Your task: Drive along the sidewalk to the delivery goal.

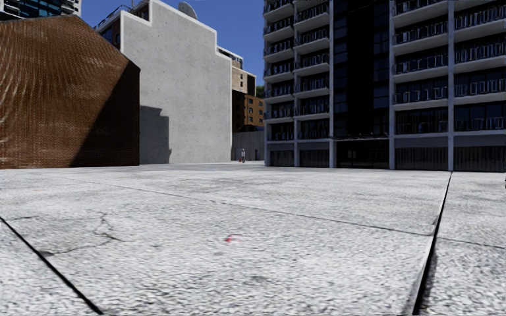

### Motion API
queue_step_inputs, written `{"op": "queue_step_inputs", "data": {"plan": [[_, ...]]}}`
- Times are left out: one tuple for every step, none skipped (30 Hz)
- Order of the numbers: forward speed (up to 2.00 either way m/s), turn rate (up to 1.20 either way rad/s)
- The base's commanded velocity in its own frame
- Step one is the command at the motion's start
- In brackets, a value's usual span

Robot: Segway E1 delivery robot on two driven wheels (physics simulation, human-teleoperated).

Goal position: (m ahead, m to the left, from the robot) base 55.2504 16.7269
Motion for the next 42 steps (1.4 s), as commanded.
{"op": "queue_step_inputs", "data": {"plan": [[2.00,0.46],[2.00,0.46],[2.00,0.46],[2.00,0.46],[2.00,0.46],[2.00,0.46],[2.00,0.46],[2.00,0.46],[2.00,0.46],[2.00,0.42],[2.00,0.00],[2.00,0.00],[2.00,0.00],[2.00,0.00],[2.00,0.00],[2.00,0.00],[2.00,0.00],[2.00,0.00],[2.00,0.00],[2.00,0.00],[2.00,0.00],[2.00,0.00],[2.00,0.00],[2.00,0.00],[2.00,0.00],[2.00,0.00],[2.00,0.00],[2.00,0.00],[2.00,0.00],[2.00,0.00],[2.00,0.00],[2.00,0.00],[2.00,0.00],[2.00,0.00],[2.00,0.00],[2.00,0.00],[2.00,0.00],[2.00,0.00],[2.00,0.00],[2.00,0.00],[2.00,0.00],[2.00,0.00]]}}
